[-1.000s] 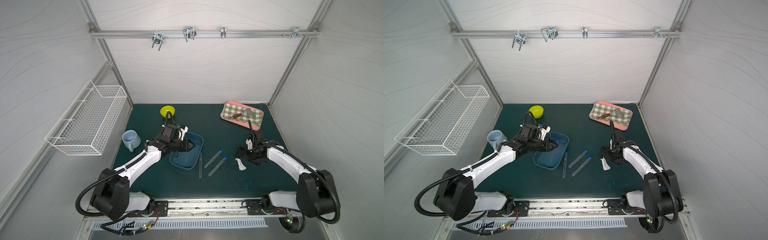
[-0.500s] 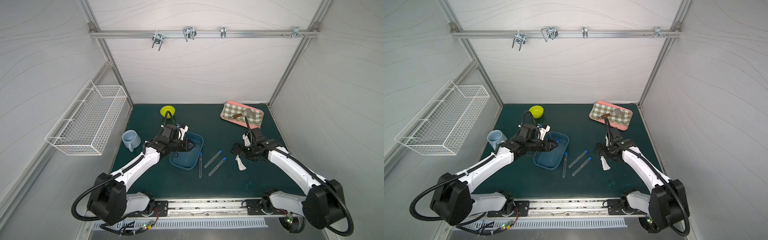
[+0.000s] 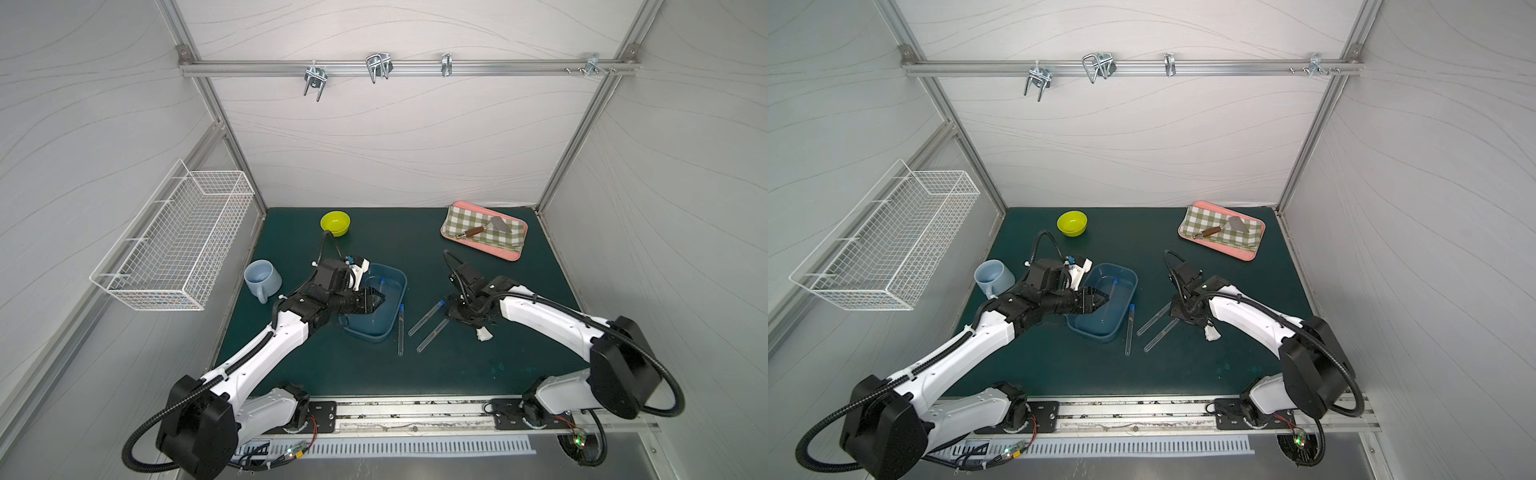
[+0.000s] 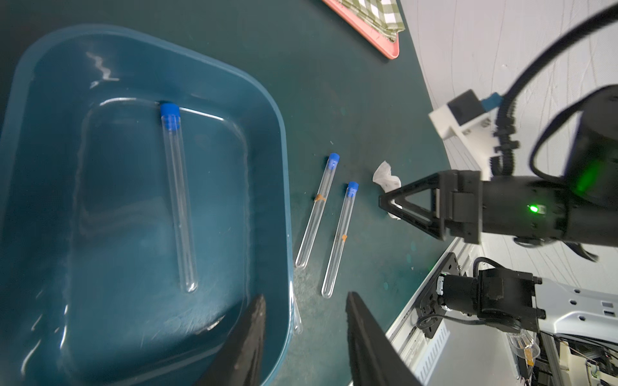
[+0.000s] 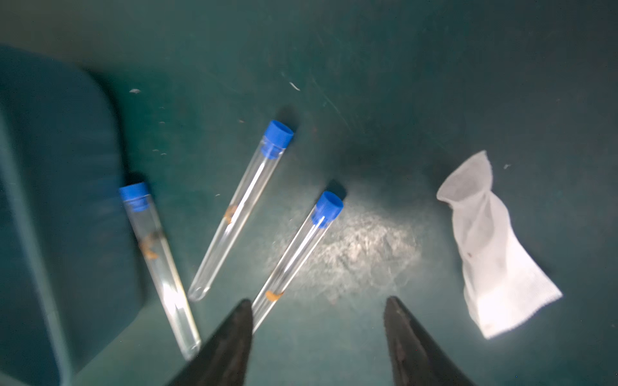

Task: Wipe the exteriors of test tubes
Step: Pick up the test tube at the center of the board.

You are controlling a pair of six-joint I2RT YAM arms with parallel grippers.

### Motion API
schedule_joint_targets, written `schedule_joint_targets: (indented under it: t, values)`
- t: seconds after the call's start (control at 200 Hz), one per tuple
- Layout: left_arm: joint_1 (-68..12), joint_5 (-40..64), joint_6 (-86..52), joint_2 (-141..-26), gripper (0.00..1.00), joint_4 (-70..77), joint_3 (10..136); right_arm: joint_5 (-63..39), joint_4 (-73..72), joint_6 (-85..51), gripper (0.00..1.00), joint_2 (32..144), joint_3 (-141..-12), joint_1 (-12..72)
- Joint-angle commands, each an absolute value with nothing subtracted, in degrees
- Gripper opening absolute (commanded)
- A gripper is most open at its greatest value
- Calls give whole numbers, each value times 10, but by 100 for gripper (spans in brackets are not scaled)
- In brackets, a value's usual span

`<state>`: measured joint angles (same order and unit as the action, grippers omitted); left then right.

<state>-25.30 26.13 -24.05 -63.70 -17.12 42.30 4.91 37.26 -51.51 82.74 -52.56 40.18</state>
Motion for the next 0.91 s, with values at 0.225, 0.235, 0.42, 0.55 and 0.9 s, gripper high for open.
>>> schedule_joint_targets:
  t: [0.225, 0.235, 0.42, 0.55, 0.9]
  values:
    - [-256, 267, -231, -609, 42, -171, 405, 85, 371, -574, 46, 907, -561, 412]
    - [-256, 269, -230, -610, 42, -171, 406, 84, 373, -573, 46, 910, -563, 412]
    - [-256, 279, -225, -611, 42, -176, 408, 90, 397, -574, 41, 943, -599, 417]
    - [-257, 276, -220, -605, 42, -178, 407, 80, 406, -576, 38, 966, -614, 417]
    - [-256, 284, -214, -608, 43, -171, 403, 66, 410, -600, 36, 967, -603, 422]
